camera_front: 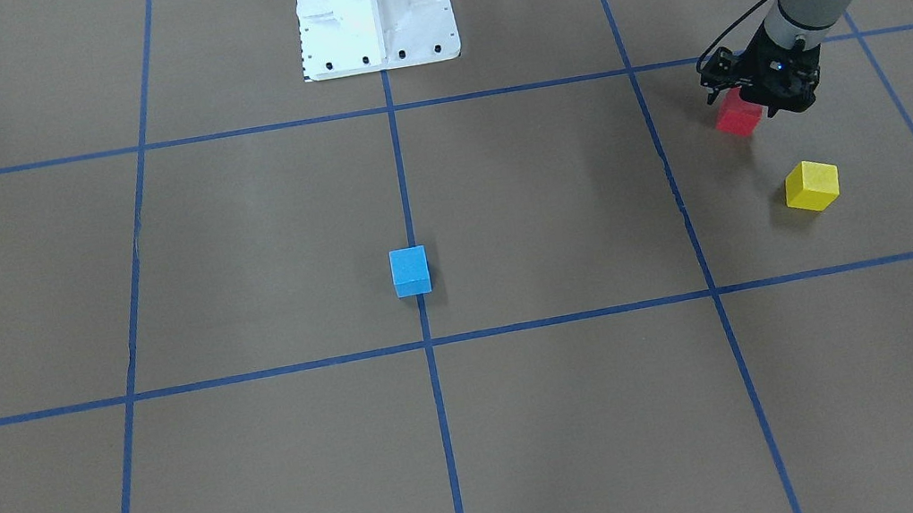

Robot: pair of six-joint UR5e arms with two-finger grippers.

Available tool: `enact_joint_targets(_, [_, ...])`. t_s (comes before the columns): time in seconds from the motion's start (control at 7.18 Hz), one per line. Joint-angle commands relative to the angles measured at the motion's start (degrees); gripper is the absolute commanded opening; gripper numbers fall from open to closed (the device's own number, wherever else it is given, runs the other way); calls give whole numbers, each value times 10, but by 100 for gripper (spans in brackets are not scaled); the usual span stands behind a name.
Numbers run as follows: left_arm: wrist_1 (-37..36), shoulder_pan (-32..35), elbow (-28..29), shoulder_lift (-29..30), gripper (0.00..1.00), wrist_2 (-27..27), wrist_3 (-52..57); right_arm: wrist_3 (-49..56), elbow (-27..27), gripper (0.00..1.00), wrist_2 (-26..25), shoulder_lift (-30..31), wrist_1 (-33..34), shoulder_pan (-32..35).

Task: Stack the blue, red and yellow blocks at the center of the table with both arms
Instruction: 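Lower the left gripper onto the red cube and close on it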

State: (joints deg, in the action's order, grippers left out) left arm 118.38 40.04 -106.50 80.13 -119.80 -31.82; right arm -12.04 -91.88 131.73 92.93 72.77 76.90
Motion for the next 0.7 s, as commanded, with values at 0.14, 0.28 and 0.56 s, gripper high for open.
enact_joint_targets(0.14, [0,0,5,4,1,1,4,0,2,100,-1,-1,0,0])
enact_joint_targets(0.28, [1,1,3,3,0,1,0,0,2,100,-1,-2,0,0])
enact_joint_targets(0.56, [-9,8,-38,4,0,0,-55,0,2,100,-1,-5,0,0])
